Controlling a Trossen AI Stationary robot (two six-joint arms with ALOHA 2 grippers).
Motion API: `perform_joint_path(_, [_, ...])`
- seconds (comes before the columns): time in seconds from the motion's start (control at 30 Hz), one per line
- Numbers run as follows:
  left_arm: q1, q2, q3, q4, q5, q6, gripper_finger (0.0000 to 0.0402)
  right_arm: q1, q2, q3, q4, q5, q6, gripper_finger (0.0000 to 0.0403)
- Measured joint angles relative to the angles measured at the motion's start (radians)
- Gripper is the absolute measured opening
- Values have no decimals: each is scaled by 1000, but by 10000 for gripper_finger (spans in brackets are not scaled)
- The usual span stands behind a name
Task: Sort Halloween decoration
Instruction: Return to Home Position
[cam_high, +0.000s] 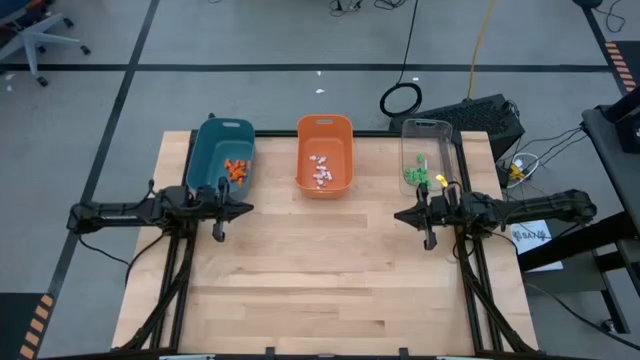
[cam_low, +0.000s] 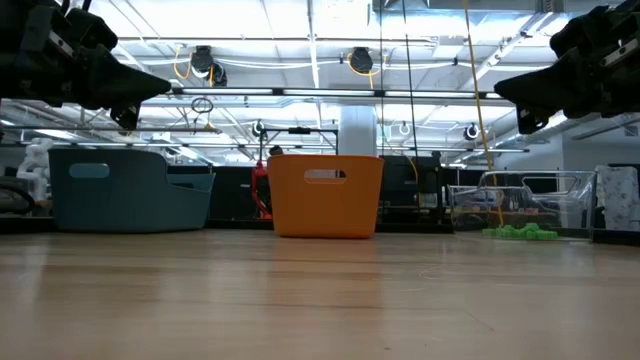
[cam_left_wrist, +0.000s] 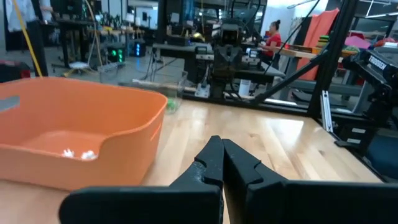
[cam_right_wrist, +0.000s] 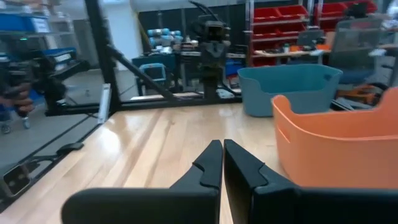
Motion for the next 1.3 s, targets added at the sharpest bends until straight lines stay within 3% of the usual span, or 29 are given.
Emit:
perform_joint_path(0.6, [-46,-2,0,27,-22,-9,0,0,-298,-2,-259,-10,-9,0])
perform_joint_path(1.1, [-63,-24,1,28,46,-10,0,0,-296,-2,-284,-40,3,0])
perform_joint_path(1.3, [-109,-38,1,11,23,2,0,0,-296,-2,-280,-40,19,0])
